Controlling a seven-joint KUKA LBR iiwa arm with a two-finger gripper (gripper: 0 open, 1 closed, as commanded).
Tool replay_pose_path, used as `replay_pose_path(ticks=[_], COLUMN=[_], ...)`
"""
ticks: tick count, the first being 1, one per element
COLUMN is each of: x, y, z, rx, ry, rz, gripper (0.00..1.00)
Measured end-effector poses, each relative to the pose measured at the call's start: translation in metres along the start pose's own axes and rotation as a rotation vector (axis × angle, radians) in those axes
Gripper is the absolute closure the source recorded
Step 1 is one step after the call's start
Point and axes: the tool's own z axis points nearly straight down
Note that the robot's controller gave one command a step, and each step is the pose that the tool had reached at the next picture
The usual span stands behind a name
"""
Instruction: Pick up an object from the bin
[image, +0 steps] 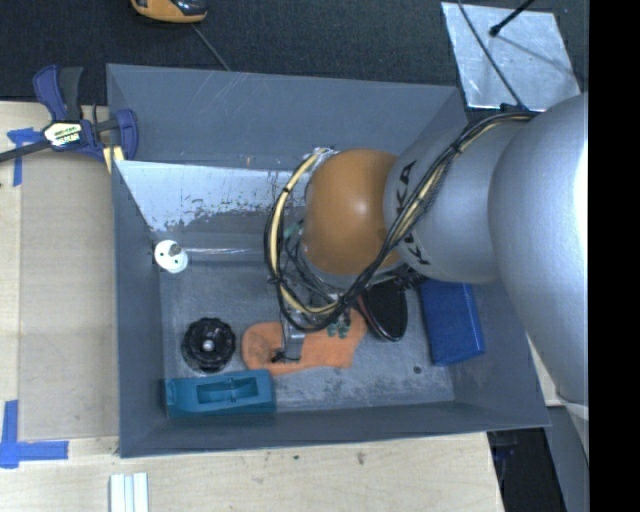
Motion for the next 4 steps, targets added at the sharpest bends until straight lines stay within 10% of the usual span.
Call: replay_pose_path(ticks=[1,2,3,4], x=[-0.004,0.007,0.006,0.006], y=[0.001,-0.008,0.003,0.003], z=[-0.032,0.018,0.019,0.019], rx=[-0.003,-0.002,-0.003,-0.003], ry=[-0.013,-0.007,-0.01,-0.01], rz=[0.0,0.055,0.193,0.193], gripper=[0.0,0.0,1.0,1.0])
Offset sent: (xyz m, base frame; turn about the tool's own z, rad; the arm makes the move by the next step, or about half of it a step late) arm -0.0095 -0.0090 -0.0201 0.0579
